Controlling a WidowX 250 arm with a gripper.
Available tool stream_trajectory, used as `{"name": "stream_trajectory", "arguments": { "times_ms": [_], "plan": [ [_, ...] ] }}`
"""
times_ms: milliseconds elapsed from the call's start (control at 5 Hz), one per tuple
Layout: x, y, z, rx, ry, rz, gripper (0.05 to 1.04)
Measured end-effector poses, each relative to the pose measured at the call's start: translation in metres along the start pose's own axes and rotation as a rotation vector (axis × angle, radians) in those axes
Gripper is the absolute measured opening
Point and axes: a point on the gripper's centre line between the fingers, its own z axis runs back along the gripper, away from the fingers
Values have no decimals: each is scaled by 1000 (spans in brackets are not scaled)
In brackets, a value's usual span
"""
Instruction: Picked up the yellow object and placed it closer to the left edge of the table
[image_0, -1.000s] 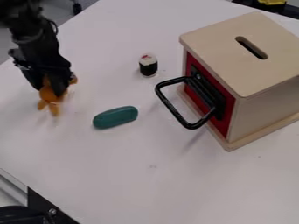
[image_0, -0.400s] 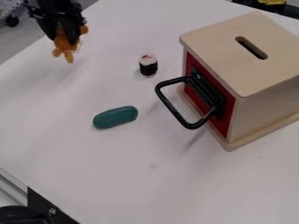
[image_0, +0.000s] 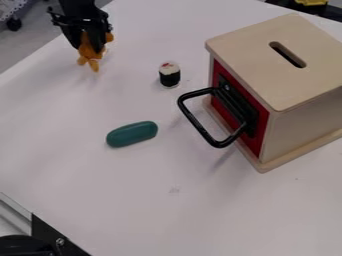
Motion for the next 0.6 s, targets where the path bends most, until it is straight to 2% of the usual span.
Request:
{"name": "stream_trajectory", "arguments": {
  "times_ms": [200,400,600],
  "plan": [
    [-2,3,-19,0,27,1,593],
    [-4,5,-25,5,43,-11,638],
    [-6,4,-25,20,63,-5,933]
  ]
}}
